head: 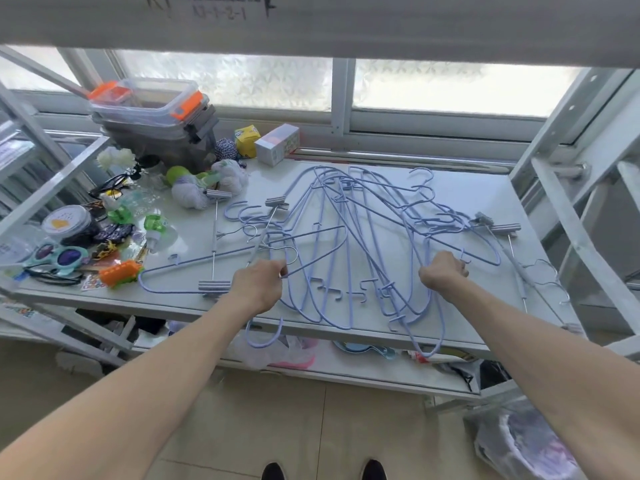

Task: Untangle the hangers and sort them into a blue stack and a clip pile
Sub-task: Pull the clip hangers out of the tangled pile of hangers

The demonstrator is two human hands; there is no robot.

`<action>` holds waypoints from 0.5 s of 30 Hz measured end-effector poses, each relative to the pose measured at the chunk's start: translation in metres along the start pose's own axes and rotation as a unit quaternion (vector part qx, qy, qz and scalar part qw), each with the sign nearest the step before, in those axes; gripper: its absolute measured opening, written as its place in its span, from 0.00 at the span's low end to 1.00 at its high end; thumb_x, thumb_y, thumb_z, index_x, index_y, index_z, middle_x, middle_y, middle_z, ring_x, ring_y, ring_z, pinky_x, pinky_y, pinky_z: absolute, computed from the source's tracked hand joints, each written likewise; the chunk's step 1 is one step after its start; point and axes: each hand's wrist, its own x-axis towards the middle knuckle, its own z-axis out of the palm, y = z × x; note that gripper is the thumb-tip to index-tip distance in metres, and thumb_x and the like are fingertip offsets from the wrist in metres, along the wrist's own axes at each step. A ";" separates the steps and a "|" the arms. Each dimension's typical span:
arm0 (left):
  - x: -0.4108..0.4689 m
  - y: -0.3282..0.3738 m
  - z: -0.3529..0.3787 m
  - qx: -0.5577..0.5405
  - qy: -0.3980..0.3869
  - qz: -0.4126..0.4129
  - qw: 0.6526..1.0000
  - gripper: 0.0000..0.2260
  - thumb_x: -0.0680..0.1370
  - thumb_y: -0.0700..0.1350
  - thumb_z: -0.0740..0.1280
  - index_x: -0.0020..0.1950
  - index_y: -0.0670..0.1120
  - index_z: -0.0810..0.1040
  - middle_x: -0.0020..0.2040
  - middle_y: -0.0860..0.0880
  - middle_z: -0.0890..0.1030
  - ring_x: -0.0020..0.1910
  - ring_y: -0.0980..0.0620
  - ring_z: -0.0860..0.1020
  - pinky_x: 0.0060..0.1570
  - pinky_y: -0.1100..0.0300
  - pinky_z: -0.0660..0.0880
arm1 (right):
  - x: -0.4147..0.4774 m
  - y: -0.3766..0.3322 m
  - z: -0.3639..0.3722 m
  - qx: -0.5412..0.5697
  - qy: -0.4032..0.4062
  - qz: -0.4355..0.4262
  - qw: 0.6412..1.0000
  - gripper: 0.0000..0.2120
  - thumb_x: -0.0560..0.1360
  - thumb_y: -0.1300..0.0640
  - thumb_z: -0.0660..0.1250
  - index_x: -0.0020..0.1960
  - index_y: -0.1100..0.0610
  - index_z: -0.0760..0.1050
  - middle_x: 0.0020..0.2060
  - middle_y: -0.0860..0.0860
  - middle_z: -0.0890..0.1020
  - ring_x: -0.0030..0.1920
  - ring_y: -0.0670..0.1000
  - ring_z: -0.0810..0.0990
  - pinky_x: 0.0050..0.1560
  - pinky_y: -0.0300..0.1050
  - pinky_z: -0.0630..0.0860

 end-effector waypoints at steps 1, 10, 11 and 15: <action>0.001 0.000 0.000 0.007 0.003 -0.003 1.000 0.12 0.78 0.41 0.60 0.59 0.52 0.75 0.58 0.49 0.79 0.55 0.44 0.78 0.51 0.55 0.72 | 0.000 0.000 0.000 0.007 0.001 -0.007 1.000 0.16 0.75 0.58 0.65 0.59 0.65 0.70 0.61 0.65 0.73 0.62 0.64 0.72 0.58 0.51 0.72; 0.010 0.005 0.007 0.047 0.012 -0.035 0.998 0.11 0.78 0.41 0.61 0.57 0.52 0.76 0.57 0.50 0.78 0.55 0.45 0.78 0.45 0.58 0.67 | -0.011 -0.002 -0.003 -0.026 0.045 -0.078 0.996 0.07 0.73 0.64 0.66 0.50 0.62 0.70 0.55 0.62 0.77 0.56 0.63 0.78 0.49 0.49 0.74; 0.011 0.005 0.008 0.048 0.012 -0.039 0.998 0.11 0.78 0.41 0.61 0.57 0.52 0.76 0.57 0.50 0.78 0.55 0.45 0.78 0.45 0.58 0.67 | -0.012 -0.002 -0.005 -0.030 0.047 -0.083 0.995 0.07 0.73 0.64 0.66 0.48 0.62 0.69 0.55 0.62 0.77 0.56 0.63 0.78 0.49 0.49 0.74; 0.013 0.008 0.010 0.047 0.019 -0.051 0.997 0.12 0.76 0.38 0.61 0.55 0.51 0.76 0.58 0.49 0.78 0.56 0.45 0.78 0.46 0.58 0.67 | -0.016 -0.005 -0.013 -0.027 0.062 -0.082 0.994 0.07 0.73 0.62 0.66 0.46 0.61 0.68 0.52 0.61 0.78 0.55 0.63 0.78 0.50 0.50 0.75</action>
